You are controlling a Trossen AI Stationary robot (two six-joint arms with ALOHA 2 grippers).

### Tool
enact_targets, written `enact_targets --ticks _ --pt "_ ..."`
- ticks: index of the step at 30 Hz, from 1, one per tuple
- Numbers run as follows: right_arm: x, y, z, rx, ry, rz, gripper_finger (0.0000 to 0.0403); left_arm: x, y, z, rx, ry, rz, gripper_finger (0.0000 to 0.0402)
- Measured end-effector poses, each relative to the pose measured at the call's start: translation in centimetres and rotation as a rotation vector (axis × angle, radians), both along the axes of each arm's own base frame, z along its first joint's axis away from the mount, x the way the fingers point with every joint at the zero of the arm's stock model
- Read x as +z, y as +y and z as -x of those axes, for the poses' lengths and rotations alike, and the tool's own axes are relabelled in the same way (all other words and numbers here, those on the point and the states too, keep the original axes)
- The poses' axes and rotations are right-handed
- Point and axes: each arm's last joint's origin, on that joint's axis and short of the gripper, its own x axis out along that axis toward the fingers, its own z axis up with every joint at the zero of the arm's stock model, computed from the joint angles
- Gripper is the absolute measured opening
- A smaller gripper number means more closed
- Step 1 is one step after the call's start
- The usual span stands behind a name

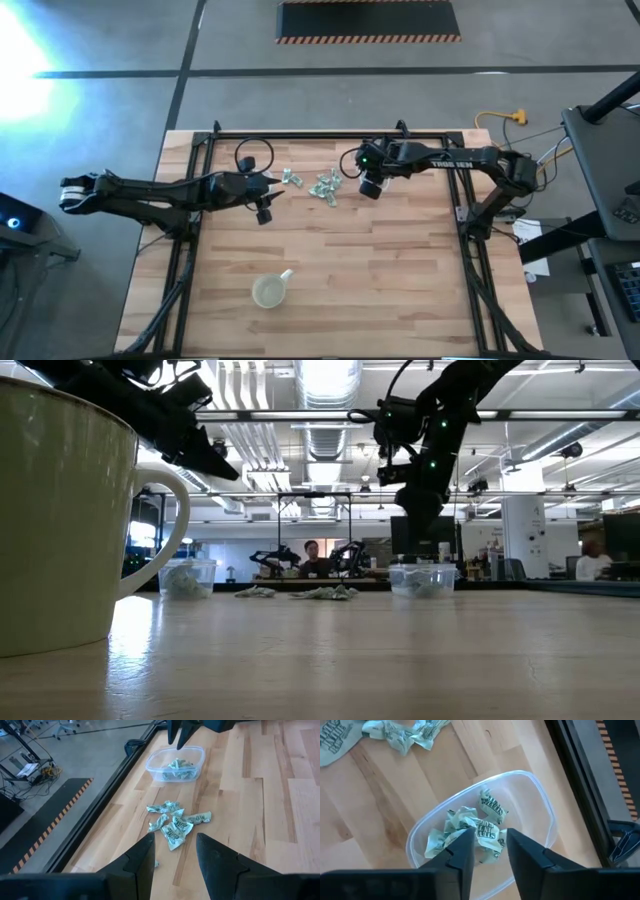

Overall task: Pick and place items into bin
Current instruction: Put the green stevia packet into the square transparent bin

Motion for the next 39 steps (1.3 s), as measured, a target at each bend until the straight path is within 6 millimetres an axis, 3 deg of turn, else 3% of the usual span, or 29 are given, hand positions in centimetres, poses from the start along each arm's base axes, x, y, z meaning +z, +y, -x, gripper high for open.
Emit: enact_targets --ticks 7,13,18,28,39 --pt "-0.1 1.1 -0.8 0.064 -0.041 0.008 0.0109 0.2 0.1 -0.5 0.000 -0.051 -0.007 0.0128" --pt "-0.8 3.1 -2.0 0.315 -0.147 -0.084 0.0097 -1.0 0.4 -2.3 0.007 0.024 -0.016 0.0128" --pt "-1.1 4.9 -3.0 0.539 -0.260 -0.152 0.0087 -0.8 1.2 -4.5 -0.008 0.159 -0.076 0.0128" --pt "-2.4 6.9 -3.0 0.638 -0.308 -0.198 0.0078 -0.1 5.7 -6.9 0.038 0.518 -0.099 0.0128" --pt "-4.7 7.2 -1.6 0.598 -0.281 -0.233 0.0081 -0.9 10.9 -9.5 -0.013 0.681 0.049 0.0128"
